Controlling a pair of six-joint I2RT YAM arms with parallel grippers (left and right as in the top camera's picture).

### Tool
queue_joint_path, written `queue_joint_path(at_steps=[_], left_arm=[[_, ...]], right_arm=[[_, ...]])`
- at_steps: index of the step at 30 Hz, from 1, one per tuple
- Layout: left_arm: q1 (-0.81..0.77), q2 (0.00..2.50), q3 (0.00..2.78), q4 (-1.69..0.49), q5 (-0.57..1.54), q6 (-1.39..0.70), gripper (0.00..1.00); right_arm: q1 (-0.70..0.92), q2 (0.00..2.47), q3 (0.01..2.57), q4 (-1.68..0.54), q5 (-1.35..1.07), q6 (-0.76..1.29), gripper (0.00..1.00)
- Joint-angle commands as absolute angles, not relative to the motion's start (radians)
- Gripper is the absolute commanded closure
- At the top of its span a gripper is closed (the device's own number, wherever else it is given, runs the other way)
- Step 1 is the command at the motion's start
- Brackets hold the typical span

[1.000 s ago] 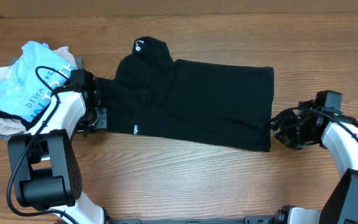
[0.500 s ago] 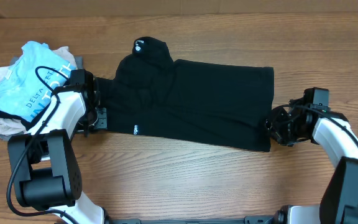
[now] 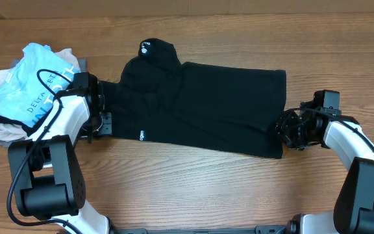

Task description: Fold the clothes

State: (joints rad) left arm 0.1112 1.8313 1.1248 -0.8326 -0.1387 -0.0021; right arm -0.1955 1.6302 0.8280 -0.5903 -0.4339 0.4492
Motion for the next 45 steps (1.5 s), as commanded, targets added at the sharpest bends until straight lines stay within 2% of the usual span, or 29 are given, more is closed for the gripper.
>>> queue_joint_path(at_steps=[1, 8, 13, 15, 17, 19, 27, 34, 45], left_arm=[[0.115, 1.837, 1.129, -0.831, -0.129, -0.022, 0.96], [0.115, 1.837, 1.129, -0.834, -0.129, -0.023, 0.96], [0.115, 1.837, 1.129, -0.837, -0.129, -0.023, 0.96], [0.115, 1.837, 1.129, -0.837, -0.129, -0.022, 0.96], [0.115, 1.837, 1.129, -0.836, -0.129, -0.022, 0.96], [0.115, 1.837, 1.129, -0.837, -0.129, -0.022, 0.96], [0.115, 1.837, 1.129, -0.837, -0.13, -0.022, 0.96], [0.115, 1.837, 1.129, -0.836, -0.13, -0.022, 0.96], [0.115, 1.837, 1.129, -0.834, -0.131, -0.022, 0.96]], right_arm=[[-0.192, 1.634, 0.824, -0.574, -0.419, 0.455, 0.57], [-0.191, 1.635, 0.823, -0.559, -0.393, 0.477, 0.64], [-0.191, 1.635, 0.823, -0.556, -0.383, 0.477, 0.76], [-0.191, 1.635, 0.818, -0.566, -0.366, 0.476, 0.75], [-0.191, 1.635, 0.799, -0.546, -0.367, 0.477, 0.66], [-0.191, 1.635, 0.783, -0.53, -0.367, 0.477, 0.66], [-0.206, 1.632, 0.797, -0.508, -0.429, 0.479, 0.96], [-0.253, 1.613, 0.876, -0.526, -0.468, 0.48, 0.96], [-0.258, 1.613, 0.879, -0.385, -0.487, 0.523, 0.96]])
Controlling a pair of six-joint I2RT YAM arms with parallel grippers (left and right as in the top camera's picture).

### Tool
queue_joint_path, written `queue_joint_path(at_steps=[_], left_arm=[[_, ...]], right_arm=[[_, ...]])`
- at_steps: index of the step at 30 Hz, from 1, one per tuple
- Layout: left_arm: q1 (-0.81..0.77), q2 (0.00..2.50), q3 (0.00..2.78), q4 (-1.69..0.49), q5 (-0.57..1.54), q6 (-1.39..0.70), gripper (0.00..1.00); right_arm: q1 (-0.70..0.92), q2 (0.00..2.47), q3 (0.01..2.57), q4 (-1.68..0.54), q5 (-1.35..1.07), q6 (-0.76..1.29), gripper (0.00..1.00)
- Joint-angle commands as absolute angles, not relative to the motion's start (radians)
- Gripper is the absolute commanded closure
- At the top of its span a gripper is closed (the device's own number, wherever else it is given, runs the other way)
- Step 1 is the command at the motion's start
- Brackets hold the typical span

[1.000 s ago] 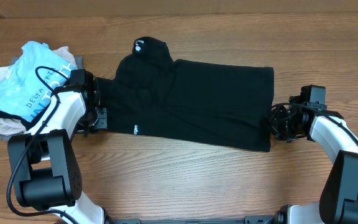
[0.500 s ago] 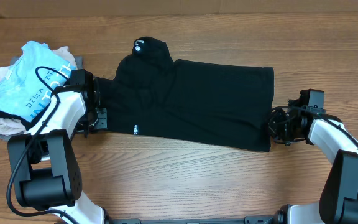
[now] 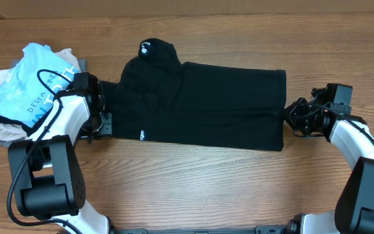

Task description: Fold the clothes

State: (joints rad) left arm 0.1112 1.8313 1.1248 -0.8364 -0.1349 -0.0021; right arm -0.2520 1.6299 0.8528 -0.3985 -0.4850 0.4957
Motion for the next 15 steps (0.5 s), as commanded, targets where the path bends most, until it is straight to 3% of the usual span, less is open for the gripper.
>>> queue_joint_path(at_steps=[1, 6, 7, 8, 10, 13, 15], left_arm=[[0.115, 1.837, 1.129, -0.834, -0.131, -0.022, 0.96], [0.115, 1.837, 1.129, -0.837, -0.144, -0.023, 0.96], [0.115, 1.837, 1.129, -0.837, -0.141, -0.022, 0.96], [0.115, 1.837, 1.129, -0.836, -0.14, -0.022, 0.96], [0.115, 1.837, 1.129, -0.836, -0.138, -0.022, 0.96], [0.115, 1.837, 1.129, -0.838, -0.137, -0.022, 0.96], [0.115, 1.837, 1.129, -0.838, -0.137, -0.022, 0.96]], right_arm=[[-0.258, 1.613, 0.879, -0.386, -0.476, 0.531, 0.96], [-0.26, 1.613, 0.879, -0.42, -0.395, 0.555, 0.96], [-0.26, 1.613, 0.879, -0.419, -0.393, 0.55, 0.88], [-0.261, 1.613, 0.879, -0.419, -0.393, 0.54, 0.7], [-0.264, 1.613, 0.879, -0.44, -0.393, 0.503, 0.51], [-0.283, 1.613, 0.879, -0.518, -0.365, 0.497, 0.51], [-0.299, 1.613, 0.879, -0.587, -0.359, 0.496, 0.6]])
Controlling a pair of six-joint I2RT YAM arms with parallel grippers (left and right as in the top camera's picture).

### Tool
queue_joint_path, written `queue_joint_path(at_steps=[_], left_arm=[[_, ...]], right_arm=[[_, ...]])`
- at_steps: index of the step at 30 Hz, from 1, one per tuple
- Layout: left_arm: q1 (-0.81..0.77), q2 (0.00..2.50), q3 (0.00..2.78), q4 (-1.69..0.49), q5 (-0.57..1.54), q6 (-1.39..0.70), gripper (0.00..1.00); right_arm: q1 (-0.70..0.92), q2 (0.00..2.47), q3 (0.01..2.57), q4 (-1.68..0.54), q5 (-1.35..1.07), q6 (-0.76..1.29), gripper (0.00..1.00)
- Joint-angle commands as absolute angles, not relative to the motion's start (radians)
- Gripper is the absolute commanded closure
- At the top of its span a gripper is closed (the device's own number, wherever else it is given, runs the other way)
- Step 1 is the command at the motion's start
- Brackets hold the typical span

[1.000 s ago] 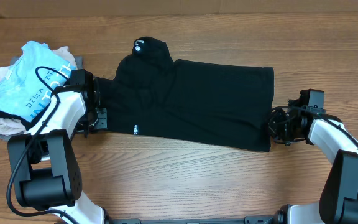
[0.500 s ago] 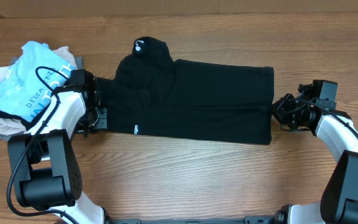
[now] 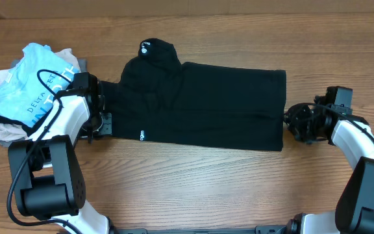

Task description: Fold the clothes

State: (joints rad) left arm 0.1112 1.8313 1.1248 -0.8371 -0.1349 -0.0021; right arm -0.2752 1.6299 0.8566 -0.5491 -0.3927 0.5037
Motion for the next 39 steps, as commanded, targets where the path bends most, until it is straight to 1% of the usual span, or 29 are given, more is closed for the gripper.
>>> queue_joint_path(at_steps=[1, 6, 13, 17, 19, 20, 21, 22, 23, 26, 30, 33, 39], left_arm=[[0.115, 1.837, 1.129, -0.837, -0.137, -0.023, 0.96], [0.115, 1.837, 1.129, -0.836, -0.137, -0.023, 0.95], [0.115, 1.837, 1.129, -0.838, -0.137, -0.023, 0.95], [0.115, 1.837, 1.129, -0.838, -0.136, -0.023, 0.95], [0.115, 1.837, 1.129, -0.837, -0.129, -0.023, 0.94], [0.115, 1.837, 1.129, -0.837, -0.129, -0.023, 0.95], [0.115, 1.837, 1.129, -0.837, -0.13, -0.023, 0.95], [0.115, 1.837, 1.129, -0.837, -0.13, -0.023, 0.94], [0.115, 1.837, 1.129, -0.837, -0.13, -0.022, 0.95], [0.115, 1.837, 1.129, -0.84, -0.13, -0.022, 0.95], [0.12, 1.837, 1.129, -0.841, -0.141, -0.022, 0.96], [0.12, 1.837, 1.129, -0.84, -0.141, -0.022, 0.96], [0.12, 1.837, 1.129, -0.865, -0.141, -0.019, 0.96]], right_arm=[[-0.304, 1.613, 0.878, -0.618, -0.36, 0.49, 0.64], [-0.295, 1.614, 0.864, -0.721, -0.355, 0.44, 0.63], [-0.268, 1.614, 0.787, -0.675, -0.361, 0.441, 0.62], [-0.268, 1.614, 0.785, -0.69, -0.395, 0.395, 0.67], [-0.268, 1.614, 0.785, -0.698, -0.438, 0.359, 0.68], [-0.268, 1.614, 0.785, -0.698, -0.443, 0.351, 0.71], [-0.268, 1.614, 0.785, -0.697, -0.442, 0.35, 0.77], [-0.269, 1.614, 0.785, -0.698, -0.439, 0.351, 0.91], [-0.271, 1.614, 0.785, -0.698, -0.438, 0.351, 0.96], [-0.307, 1.611, 0.807, -0.71, -0.388, 0.363, 0.96], [-0.38, 1.598, 0.878, -0.798, -0.286, 0.411, 0.96], [-0.404, 1.597, 0.891, -0.825, -0.29, 0.423, 0.96], [-0.403, 1.597, 0.891, -0.863, -0.287, 0.423, 0.96]])
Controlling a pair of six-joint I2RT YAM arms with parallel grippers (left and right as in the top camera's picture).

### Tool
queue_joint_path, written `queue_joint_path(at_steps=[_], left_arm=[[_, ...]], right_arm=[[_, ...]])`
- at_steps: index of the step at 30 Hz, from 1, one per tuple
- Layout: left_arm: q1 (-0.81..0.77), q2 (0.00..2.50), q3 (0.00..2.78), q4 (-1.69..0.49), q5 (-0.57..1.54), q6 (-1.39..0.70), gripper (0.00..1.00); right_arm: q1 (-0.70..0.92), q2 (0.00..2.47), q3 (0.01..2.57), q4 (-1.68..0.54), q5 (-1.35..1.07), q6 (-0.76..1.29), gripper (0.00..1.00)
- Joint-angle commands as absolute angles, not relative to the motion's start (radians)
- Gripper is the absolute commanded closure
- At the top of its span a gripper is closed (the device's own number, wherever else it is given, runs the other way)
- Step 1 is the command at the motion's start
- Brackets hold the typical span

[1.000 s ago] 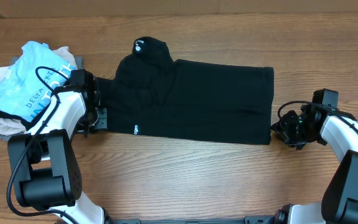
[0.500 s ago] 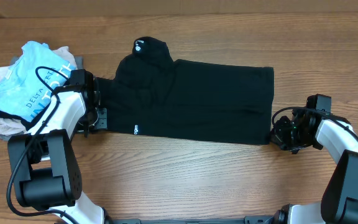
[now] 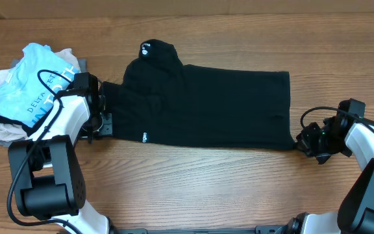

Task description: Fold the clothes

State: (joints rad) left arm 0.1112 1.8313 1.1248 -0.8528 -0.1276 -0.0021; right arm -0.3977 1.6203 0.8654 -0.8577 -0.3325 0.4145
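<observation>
A black garment [image 3: 206, 104] lies flat across the middle of the table, folded into a long band with a small white-marked hood or collar at its upper left. My left gripper [image 3: 104, 110] sits at the garment's left edge and appears shut on it. Over at the lower right corner of the cloth, my right gripper [image 3: 300, 143] is shut on that corner, which is drawn out to the right.
A pile of other clothes [image 3: 24, 91], light blue with print on top of white and beige pieces, lies at the far left beside the left arm. The wooden table [image 3: 206, 188] shows in front of and behind the garment.
My right gripper has moved from the middle of the garment's right edge down to its lower right corner. The garment's right edge and white label now lie slightly further right. The left arm is unchanged.
My right gripper first lay over the garment's lower right part. It then stood just off the right edge, higher up, and stayed near there. Now it holds the lower right corner, pulled to the right. The left gripper kept to the left edge throughout.
</observation>
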Motion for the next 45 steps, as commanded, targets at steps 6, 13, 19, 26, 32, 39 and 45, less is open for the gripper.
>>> queue_joint_path(at_steps=[6, 13, 19, 26, 32, 39, 45], left_arm=[[0.119, 1.837, 1.129, -0.94, -0.125, -0.03, 0.83], [0.118, 1.837, 1.166, -1.0, -0.023, -0.03, 0.5], [0.117, 1.837, 1.308, -1.124, 0.088, -0.03, 0.5], [0.096, 1.838, 1.334, -1.05, 0.342, 0.019, 0.44], [0.034, 1.839, 1.281, -0.944, 0.34, 0.023, 0.72], [-0.004, 1.847, 1.14, -0.743, 0.164, 0.008, 0.76], [0.031, 1.856, 1.098, -0.647, 0.019, -0.034, 0.7]], right_arm=[[-0.403, 1.597, 0.891, -0.92, -0.237, 0.423, 0.93], [-0.404, 1.597, 0.922, -0.826, -0.333, 0.417, 0.69], [-0.361, 1.598, 0.962, -0.716, -0.535, 0.336, 0.65], [-0.229, 1.644, 0.961, -0.636, -0.396, 0.39, 0.64], [-0.19, 1.74, 0.961, -0.614, -0.276, 0.505, 0.87], [-0.238, 1.769, 0.962, -0.617, -0.244, 0.529, 0.91], [-0.243, 1.769, 0.962, -0.629, -0.244, 0.529, 0.91]])
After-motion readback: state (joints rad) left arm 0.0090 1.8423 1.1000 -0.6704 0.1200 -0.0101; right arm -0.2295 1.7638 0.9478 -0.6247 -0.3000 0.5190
